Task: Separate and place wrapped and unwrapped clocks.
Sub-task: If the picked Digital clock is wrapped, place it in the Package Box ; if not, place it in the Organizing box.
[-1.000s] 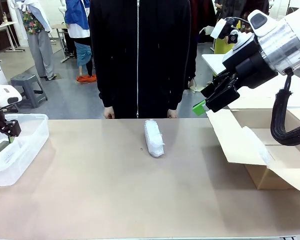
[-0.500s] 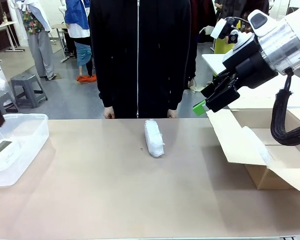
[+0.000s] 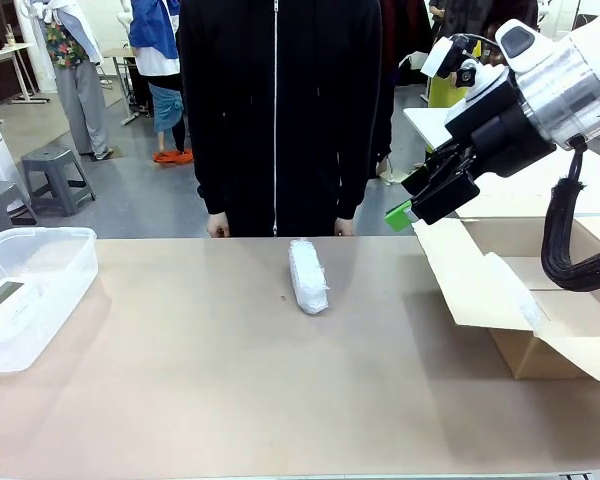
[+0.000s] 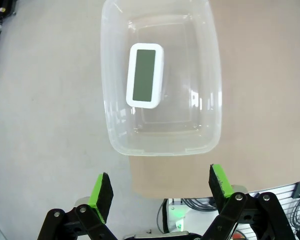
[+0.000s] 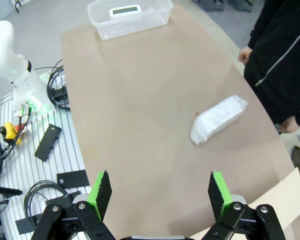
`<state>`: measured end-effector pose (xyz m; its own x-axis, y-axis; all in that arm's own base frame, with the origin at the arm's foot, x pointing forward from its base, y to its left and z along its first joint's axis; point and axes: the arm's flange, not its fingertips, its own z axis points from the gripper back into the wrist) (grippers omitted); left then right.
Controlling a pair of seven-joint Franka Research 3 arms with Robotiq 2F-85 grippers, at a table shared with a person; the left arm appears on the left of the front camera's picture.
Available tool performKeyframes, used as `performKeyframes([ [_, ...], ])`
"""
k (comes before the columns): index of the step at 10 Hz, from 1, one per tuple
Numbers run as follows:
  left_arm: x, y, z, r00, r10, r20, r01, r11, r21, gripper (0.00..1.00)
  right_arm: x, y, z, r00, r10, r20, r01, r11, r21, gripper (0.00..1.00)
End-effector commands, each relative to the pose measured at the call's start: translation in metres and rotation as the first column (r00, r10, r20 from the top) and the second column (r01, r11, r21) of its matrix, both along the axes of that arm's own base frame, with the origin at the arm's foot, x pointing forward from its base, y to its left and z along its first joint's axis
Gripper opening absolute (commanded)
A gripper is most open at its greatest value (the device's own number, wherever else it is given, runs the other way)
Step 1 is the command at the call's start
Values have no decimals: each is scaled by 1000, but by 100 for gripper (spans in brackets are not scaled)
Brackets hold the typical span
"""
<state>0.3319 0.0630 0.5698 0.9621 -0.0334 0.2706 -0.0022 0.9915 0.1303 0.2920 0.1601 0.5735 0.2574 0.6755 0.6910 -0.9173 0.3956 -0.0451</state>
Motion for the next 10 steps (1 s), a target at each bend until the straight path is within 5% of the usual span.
performKeyframes([
  [1,0,-4,15,999,-37,4,37,998,-57,100,0,0,-1,1000,12,-5,-12,1000,-3,100],
  [3,18,-20,13,998,-3,-56,-1,997,-77,100,0,0,-1,1000,12,-5,-12,1000,-3,100],
  [4,-3,-6,15,1000,-10,9,10,999,-38,100,0,0,-1,1000,12,-5,-12,1000,-3,100],
  [10,-3,-6,15,1000,-10,9,10,999,-38,100,0,0,-1,1000,12,-5,-12,1000,-3,100],
])
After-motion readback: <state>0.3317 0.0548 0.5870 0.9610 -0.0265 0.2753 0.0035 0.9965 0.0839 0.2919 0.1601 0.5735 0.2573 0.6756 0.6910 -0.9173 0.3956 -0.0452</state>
